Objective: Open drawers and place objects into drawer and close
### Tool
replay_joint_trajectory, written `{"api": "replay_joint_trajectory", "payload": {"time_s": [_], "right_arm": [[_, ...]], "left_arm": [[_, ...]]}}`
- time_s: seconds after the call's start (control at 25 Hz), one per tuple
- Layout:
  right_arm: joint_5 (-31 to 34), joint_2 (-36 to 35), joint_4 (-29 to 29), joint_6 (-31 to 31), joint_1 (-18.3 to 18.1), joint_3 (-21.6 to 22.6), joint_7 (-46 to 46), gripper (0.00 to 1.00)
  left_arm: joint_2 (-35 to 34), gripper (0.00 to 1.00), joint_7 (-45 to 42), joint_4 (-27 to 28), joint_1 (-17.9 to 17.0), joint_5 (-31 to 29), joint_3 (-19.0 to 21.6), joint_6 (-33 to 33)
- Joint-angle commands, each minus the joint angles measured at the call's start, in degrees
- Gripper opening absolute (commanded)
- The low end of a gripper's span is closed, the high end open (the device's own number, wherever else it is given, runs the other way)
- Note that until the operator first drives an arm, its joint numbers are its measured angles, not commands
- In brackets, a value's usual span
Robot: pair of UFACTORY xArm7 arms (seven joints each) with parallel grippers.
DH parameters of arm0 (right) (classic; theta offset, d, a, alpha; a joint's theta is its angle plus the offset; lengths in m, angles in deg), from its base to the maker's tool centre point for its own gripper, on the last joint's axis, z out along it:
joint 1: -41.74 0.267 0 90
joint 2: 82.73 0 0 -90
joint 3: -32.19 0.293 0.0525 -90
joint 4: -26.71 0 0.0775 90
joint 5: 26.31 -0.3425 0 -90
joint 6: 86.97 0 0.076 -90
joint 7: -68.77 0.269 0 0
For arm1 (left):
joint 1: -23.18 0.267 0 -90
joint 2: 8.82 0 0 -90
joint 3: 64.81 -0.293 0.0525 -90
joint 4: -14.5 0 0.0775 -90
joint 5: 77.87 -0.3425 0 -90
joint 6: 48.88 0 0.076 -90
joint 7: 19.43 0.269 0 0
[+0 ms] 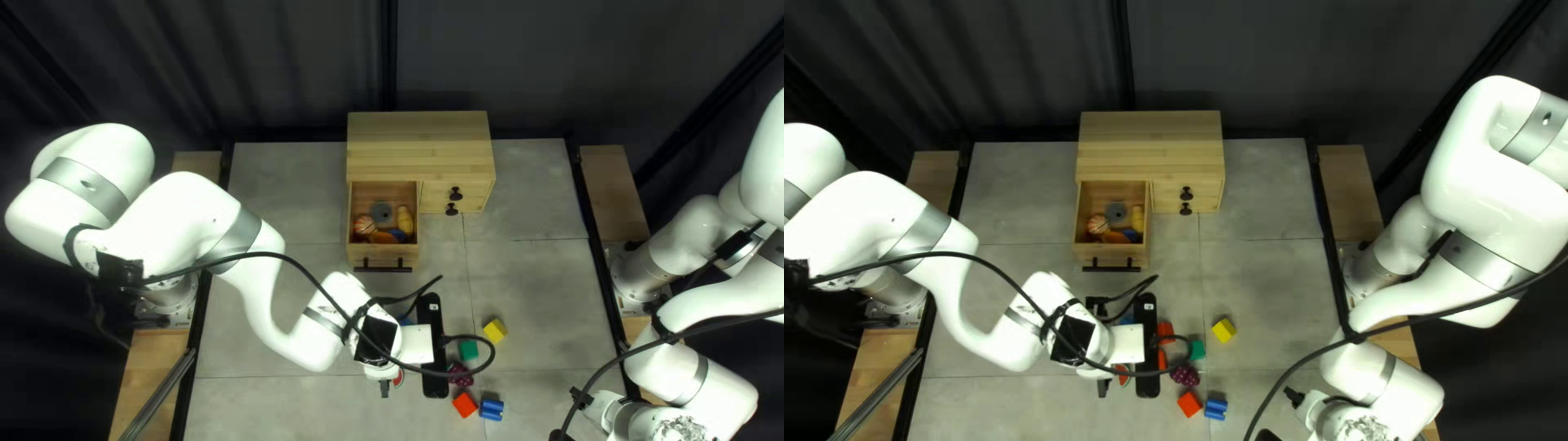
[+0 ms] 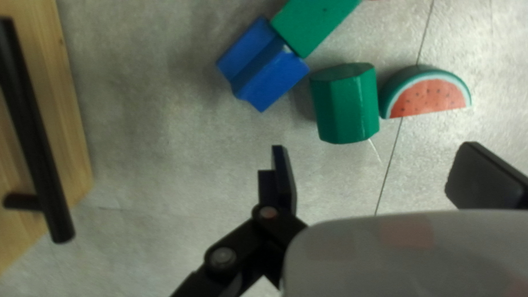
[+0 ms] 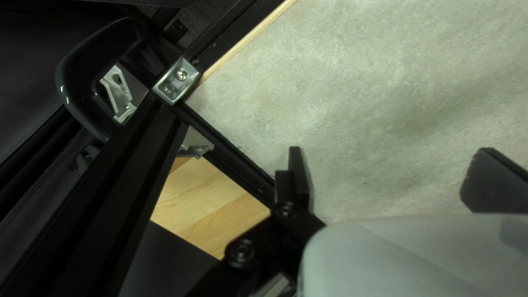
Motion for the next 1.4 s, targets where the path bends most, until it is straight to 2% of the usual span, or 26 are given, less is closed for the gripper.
{"api": "replay_joint_trajectory", "payload": {"time_s": [0.04, 0.16, 0.4, 0.48, 0.6, 0.88, 0.96, 1.0, 1.12, 1.4], "right_arm": [[0.0, 0.0, 0.0, 0.0, 0.0, 0.0, 0.0, 1.0], [0.0, 0.0, 0.0, 0.0, 0.0, 0.0, 0.0, 1.0], [0.0, 0.0, 0.0, 0.0, 0.0, 0.0, 0.0, 1.0], [0.0, 0.0, 0.0, 0.0, 0.0, 0.0, 0.0, 1.0], [0.0, 0.0, 0.0, 0.0, 0.0, 0.0, 0.0, 1.0], [0.0, 0.0, 0.0, 0.0, 0.0, 0.0, 0.0, 1.0], [0.0, 0.0, 0.0, 0.0, 0.0, 0.0, 0.0, 1.0], [0.0, 0.0, 0.0, 0.0, 0.0, 0.0, 0.0, 1.0], [0.0, 0.0, 0.0, 0.0, 0.0, 0.0, 0.0, 1.0], [0.0, 0.0, 0.0, 0.0, 0.0, 0.0, 0.0, 1.0]], "left_arm": [[0.25, 1.0, -1.56, 0.2, -0.24, 0.31, -0.2, 0.07], [0.35, 1.0, -4.06, -0.1, -0.35, 0.97, -0.57, -0.08], [-3.25, 1.0, -12.35, -5.43, -0.69, 0.67, -2.2, -4.71], [-3.24, 1.0, -14.13, -4.48, -1.04, 0.66, -2.39, -3.98], [-3.6, 1.0, -12.37, -2.99, -1.43, 0.58, -1.57, -1.83], [-3.6, 1.0, -12.37, -2.99, -1.43, 0.58, -1.57, -1.83], [-1.79, 1.0, -10.84, -1.78, 0.46, 2.96, -1.71, -2.77], [-0.34, 1.0, -11.73, -0.7, 1.14, 4.03, -2.18, -2.23], [1.18, 1.0, -16.92, 0.77, 0.37, 4.15, -3.68, 0.37], [-2.18, 1.0, -31.74, -2.85, -1.16, 4.28, -6.22, 0.47]]}}
